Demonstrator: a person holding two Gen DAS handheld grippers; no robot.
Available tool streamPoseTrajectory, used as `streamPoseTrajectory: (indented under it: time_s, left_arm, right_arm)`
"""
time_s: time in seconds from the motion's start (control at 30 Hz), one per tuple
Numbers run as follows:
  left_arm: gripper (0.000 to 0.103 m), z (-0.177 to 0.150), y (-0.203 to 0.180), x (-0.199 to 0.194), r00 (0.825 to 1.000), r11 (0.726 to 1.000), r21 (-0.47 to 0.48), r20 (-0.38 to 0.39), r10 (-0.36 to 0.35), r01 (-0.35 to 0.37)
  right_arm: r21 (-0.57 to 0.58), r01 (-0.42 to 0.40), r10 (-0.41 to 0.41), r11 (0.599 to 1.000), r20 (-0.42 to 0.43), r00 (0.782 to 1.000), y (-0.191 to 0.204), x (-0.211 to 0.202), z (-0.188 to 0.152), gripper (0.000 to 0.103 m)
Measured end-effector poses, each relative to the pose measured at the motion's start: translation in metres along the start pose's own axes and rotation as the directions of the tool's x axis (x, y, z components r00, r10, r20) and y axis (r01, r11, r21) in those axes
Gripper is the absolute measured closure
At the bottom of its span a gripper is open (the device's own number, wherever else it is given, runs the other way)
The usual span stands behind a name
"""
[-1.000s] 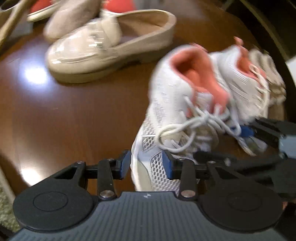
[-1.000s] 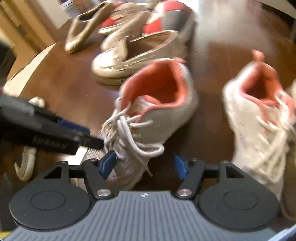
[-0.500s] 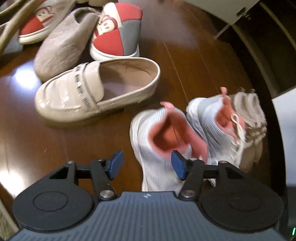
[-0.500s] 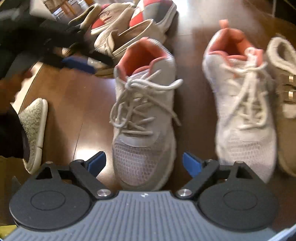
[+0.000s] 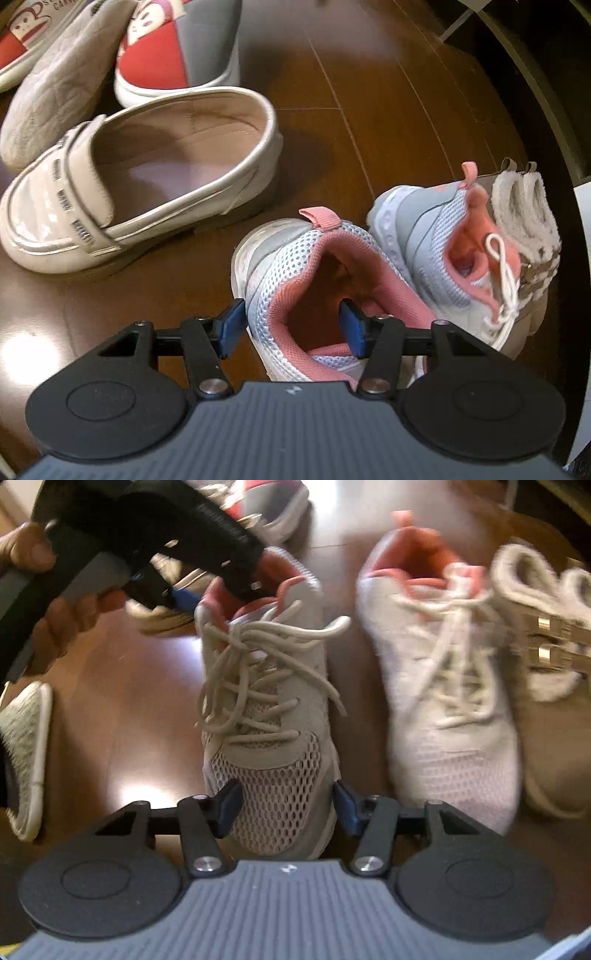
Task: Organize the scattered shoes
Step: 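Set both sneakers beside the first sneaker pair and open both grippers, then move both grippers back to the pile toward the cream loafers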
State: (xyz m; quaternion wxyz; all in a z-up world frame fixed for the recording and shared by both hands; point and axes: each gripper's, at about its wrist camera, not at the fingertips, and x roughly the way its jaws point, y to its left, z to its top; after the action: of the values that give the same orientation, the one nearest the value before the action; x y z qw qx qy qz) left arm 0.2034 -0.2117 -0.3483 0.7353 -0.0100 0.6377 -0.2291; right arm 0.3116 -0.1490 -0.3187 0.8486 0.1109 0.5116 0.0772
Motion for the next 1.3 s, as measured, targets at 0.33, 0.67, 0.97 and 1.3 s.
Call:
streamPoseTrajectory:
  time_s: [0.33,0.67,0.97,1.3]
  left_arm:
    - [0.046,0.009,-0.011,0.006,1.0,1.0,-0.01,0.019,-0.009,0.009]
    - [0.044,-0.005,-0.01,-0.022,0.999,0.995,0.099,0.042,-0.005,0.0]
    - [0.044,0.01,0.089,-0.116,0.951,0.968,0.125,0.253,0.18,-0.217]
    - [0.043,0.083,0.067,-0.057,0.955,0.866,0.417,0.225,0.195,-0.275]
  right_arm:
    - [0.023,0.016,-0.016,1.0,0.001,1.0,-0.009,-0.015,-0.013,0.052]
    - [0.081,0.031,-0.033,0.996,0.021,0.999,-0.011,-0.031,-0.007,0.044]
    - [0.017,-0.031,0.027,0.999,0.2,0.979,0.019,-0.064,0.031,0.065]
    - [0.009,-0.17,0.166,0.985,0.155,0.974,0.077,-0.031,0.111,0.048]
